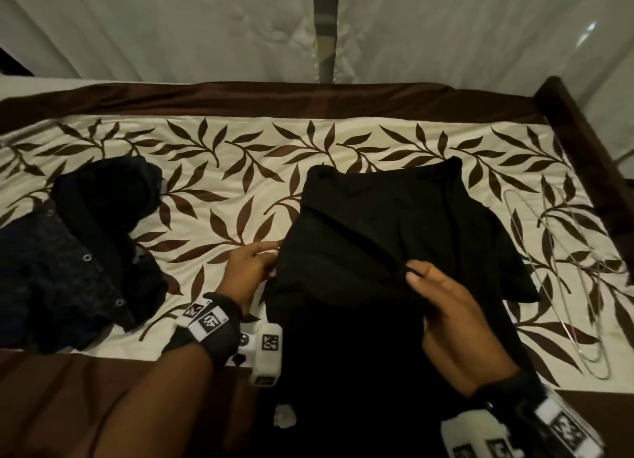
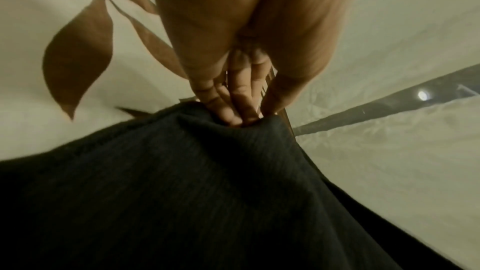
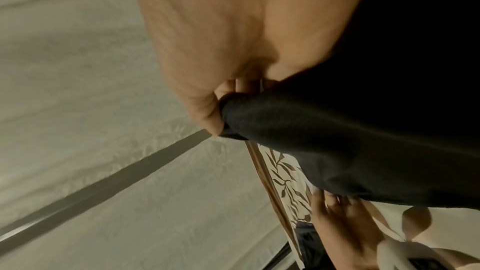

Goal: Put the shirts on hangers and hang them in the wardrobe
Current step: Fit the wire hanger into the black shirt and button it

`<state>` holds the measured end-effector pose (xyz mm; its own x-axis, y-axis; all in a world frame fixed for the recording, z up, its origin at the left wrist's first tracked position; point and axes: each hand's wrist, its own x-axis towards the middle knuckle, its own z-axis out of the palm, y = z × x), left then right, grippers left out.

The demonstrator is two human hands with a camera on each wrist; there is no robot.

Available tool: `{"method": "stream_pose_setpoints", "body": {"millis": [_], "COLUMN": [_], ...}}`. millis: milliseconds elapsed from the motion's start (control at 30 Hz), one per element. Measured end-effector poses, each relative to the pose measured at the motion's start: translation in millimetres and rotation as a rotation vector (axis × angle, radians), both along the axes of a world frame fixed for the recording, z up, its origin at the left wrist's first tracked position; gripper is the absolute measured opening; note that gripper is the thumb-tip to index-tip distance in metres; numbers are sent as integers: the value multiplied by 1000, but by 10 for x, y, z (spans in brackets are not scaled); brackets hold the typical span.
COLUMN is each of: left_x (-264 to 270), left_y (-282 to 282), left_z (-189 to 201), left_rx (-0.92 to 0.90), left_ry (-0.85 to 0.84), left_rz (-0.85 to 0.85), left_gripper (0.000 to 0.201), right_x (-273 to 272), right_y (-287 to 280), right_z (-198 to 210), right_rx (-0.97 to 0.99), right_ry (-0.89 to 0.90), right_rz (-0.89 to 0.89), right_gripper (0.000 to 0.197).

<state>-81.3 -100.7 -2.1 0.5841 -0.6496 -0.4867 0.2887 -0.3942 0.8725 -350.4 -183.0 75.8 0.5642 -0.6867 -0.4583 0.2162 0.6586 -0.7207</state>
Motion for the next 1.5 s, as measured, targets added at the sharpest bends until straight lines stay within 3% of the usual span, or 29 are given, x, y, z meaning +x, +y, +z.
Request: {"method": "stream_pose_setpoints", "body": {"millis": [67, 200, 300, 400, 467, 533, 600, 667, 767, 867, 967, 1033, 1067, 1100, 1200, 1300, 1400, 1500], "left_x": [-90, -149, -243, -310, -340, -366, -377, -396, -406, -356, -281, -288, -319, -361, -433, -527, -610, -630], "left_y": [-116, -366, -454, -445, -431, -424, -449, -526, -689, -807, -807, -810, -813, -817, -837, -822, -772, -745], "left_z": [-36, -163, -179, -259, -268, -219, -199, -207, -220, -168, -147, -108, -74, -17, 112, 335, 409, 408], "left_rx": [46, 163, 215, 294, 451, 586, 559, 384, 222, 369, 570, 543, 481, 396, 235, 236, 247, 177], "left_ry": [-90, -515, -768, -989, -1036, -1124, -1268, -1361, -1158, -1105, -1119, -1023, -927, -840, -740, -485, -46, 191], "left_rz": [-102, -321, -506, -622, -657, -657, -635, -648, -768, -885, -1026, -910, -791, -670, -416, -466, -350, -256], "left_gripper": [24, 9, 24, 31, 39, 38, 32, 27, 32, 32, 78, 98, 99, 88, 19, 25, 40, 40], "right_x": [-33, -110, -292, -577, -735, -849, -913, -895, -854, -814, -875, -933, -960, -993, -1037, -1064, -1065, -1068], "right_y": [55, 26, -111, -183, -186, -148, -103, -55, -1, -1, -24, -42, -42, -36, -4, 27, 39, 49], "right_z": [6, -23, -150, -271, -362, -451, -489, -468, -459, -383, -364, -363, -370, -387, -377, -399, -396, -371], "right_rx": [-35, -64, 122, 228, 225, 213, 234, 230, 163, 129, 151, 180, 186, 187, 194, 203, 246, 248], "right_ry": [4, 0, -26, 73, 192, 311, 362, 326, 317, 270, 182, 102, 81, 72, 64, 7, -16, -59], "right_rz": [119, 184, -49, -325, -355, -340, -306, -219, -134, -90, -111, -113, -109, -107, -112, -96, -123, -102], "right_gripper": [37, 21, 16, 18, 14, 24, 24, 15, 12, 14, 10, 19, 30, 40, 49, 42, 41, 37]}}
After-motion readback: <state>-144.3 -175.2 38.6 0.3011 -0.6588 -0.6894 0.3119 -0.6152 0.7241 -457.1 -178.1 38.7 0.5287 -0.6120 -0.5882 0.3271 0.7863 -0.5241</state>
